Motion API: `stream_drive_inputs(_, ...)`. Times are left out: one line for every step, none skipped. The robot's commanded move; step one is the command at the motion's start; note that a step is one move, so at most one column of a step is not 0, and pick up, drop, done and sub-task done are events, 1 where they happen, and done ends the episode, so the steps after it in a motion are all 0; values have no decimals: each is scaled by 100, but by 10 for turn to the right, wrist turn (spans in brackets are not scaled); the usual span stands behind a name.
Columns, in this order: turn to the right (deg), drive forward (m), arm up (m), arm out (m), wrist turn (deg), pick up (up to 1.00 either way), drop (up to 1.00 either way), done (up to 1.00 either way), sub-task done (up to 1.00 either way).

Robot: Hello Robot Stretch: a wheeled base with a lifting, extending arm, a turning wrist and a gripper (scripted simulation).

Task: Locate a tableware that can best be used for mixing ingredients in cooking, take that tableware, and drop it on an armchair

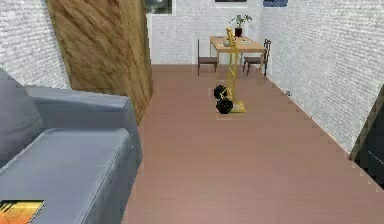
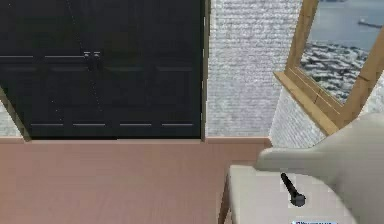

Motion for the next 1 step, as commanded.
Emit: stream_drive_inputs(60,0,0,0,0,0,0,0,0)
